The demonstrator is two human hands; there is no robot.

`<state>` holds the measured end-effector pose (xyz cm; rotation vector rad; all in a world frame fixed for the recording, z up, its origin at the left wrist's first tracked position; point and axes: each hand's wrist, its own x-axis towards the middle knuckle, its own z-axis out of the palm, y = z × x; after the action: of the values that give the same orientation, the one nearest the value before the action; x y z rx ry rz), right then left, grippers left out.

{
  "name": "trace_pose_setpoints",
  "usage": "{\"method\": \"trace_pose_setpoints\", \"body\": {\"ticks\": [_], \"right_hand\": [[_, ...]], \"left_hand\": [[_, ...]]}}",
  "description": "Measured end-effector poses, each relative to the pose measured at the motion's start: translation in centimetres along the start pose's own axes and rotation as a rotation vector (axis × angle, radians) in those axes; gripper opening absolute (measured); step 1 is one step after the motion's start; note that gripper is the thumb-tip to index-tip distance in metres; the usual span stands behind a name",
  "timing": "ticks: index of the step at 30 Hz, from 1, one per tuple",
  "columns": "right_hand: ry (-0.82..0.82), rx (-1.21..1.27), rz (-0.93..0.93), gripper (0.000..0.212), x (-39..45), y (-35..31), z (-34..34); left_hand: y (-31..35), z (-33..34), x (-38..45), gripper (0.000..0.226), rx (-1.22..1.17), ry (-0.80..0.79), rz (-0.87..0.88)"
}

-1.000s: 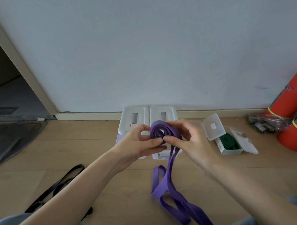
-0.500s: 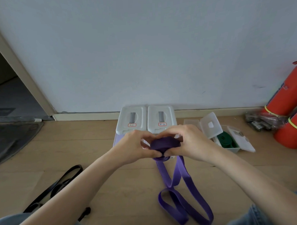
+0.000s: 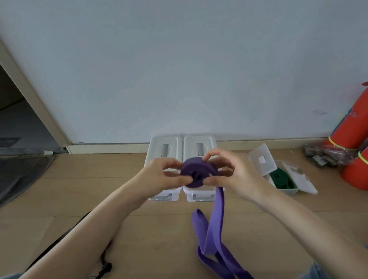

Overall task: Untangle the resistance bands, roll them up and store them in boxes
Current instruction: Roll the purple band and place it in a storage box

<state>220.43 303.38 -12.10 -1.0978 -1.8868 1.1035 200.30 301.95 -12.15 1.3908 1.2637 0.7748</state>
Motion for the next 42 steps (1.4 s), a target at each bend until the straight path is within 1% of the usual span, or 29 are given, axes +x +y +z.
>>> {"method": "trace_pose_setpoints", "body": {"ticks": [2,3,4,5,8,10,11,14,15,16,17,18,19,20,22,24,25,27,29,32,33,34,36,38,39,41,42], "right_hand": [[-0.081,-0.269,-0.063,0.039,0.0,0.1,0.0],[-0.101,-0.32,-0.072,0.041,0.0,0.1,0.2],[-0.096,-0.313,-0.079,0.041,0.0,0.1,0.4],[-0.068,-0.252,-0.08,0.042,0.0,0.1,0.4],[0.045,0.045,0.047,0.045,0.3,-0.2,-0.2],[0.057,0.159,0.132,0.04,0.3,-0.2,-0.3],[0.062,0.226,0.143,0.035,0.3,-0.1,-0.1],[0.105,0.382,0.106,0.03,0.2,-0.2,0.9],[0.126,0.376,0.082,0.029,0.3,-0.2,1.0],[0.14,0.342,0.06,0.028,0.3,-0.2,0.9],[0.136,0.293,0.04,0.028,0.4,-0.2,0.6],[0.112,0.231,0.018,0.027,0.5,-0.2,0.2],[0.072,0.151,-0.013,0.027,0.6,-0.2,-0.2],[0.023,0.061,-0.046,0.027,0.6,-0.2,-0.5],[-0.055,-0.078,-0.091,0.029,0.5,-0.2,-0.6],[-0.068,-0.126,-0.105,0.032,0.4,0.2,-0.4],[-0.064,-0.125,-0.099,0.032,0.3,0.3,-0.3],[-0.049,-0.046,-0.021,0.037,0.3,0.5,-0.5],[-0.036,0.086,0.065,0.047,0.3,0.8,-0.9],[0.003,0.241,0.076,0.039,0.1,1.0,-0.6],[0.017,0.275,0.064,0.035,0.1,0.8,-0.2],[0.035,0.304,0.054,0.032,0.0,0.7,0.3],[0.091,0.349,0.061,0.034,0.0,0.5,1.2],[0.152,0.341,0.069,0.034,0.0,0.4,1.6],[0.167,0.307,0.066,0.032,0.1,0.4,1.5],[0.153,0.223,0.045,0.028,0.1,0.3,0.8],[0.121,0.182,0.026,0.026,0.1,0.2,0.2]], "left_hand": [[0.1,0.5,0.0,0.029,0.2,-0.04,0.022],[0.2,0.9,0.1,0.027,0.255,-0.028,0.04],[0.2,1.2,0.2,0.025,0.276,0.01,0.06],[0.2,1.3,0.3,0.023,0.265,0.066,0.071],[0.4,0.9,0.5,0.024,0.097,0.212,0.077],[0.6,0.6,0.5,0.023,-0.056,0.279,0.082],[0.7,0.7,0.5,0.024,-0.158,0.293,0.073],[0.3,1.9,0.4,0.04,-0.536,0.233,0.021],[0.1,2.4,0.3,0.043,-0.628,0.186,0.007],[-0.2,2.7,0.3,0.041,-0.672,0.13,-0.008],[-0.3,2.9,0.3,0.036,-0.658,0.073,-0.028],[-0.2,2.8,0.2,0.031,-0.577,0.036,-0.05],[-0.1,2.4,0.3,0.028,-0.446,0.019,-0.056],[-0.2,2.0,0.4,0.031,-0.3,0.017,-0.04],[0.0,1.2,0.5,0.035,-0.038,0.0,0.022],[0.5,1.0,0.3,0.027,0.136,-0.027,0.065],[0.6,1.0,0.3,0.025,0.174,-0.015,0.07],[0.9,0.7,0.2,0.025,0.158,0.043,0.083],[1.2,-0.2,0.3,0.029,-0.014,0.12,0.079],[1.5,-0.8,0.2,0.041,-0.431,0.195,0.074],[1.4,-0.4,0.2,0.045,-0.537,0.204,0.072],[1.3,0.3,0.3,0.048,-0.613,0.203,0.068],[0.9,1.8,0.4,0.053,-0.684,0.176,0.057],[0.6,2.6,0.5,0.052,-0.647,0.149,0.035],[0.4,2.5,0.6,0.048,-0.576,0.14,0.012],[0.3,1.5,0.6,0.036,-0.295,0.085,-0.029],[0.3,0.9,0.5,0.034,-0.161,0.04,-0.036]]}}
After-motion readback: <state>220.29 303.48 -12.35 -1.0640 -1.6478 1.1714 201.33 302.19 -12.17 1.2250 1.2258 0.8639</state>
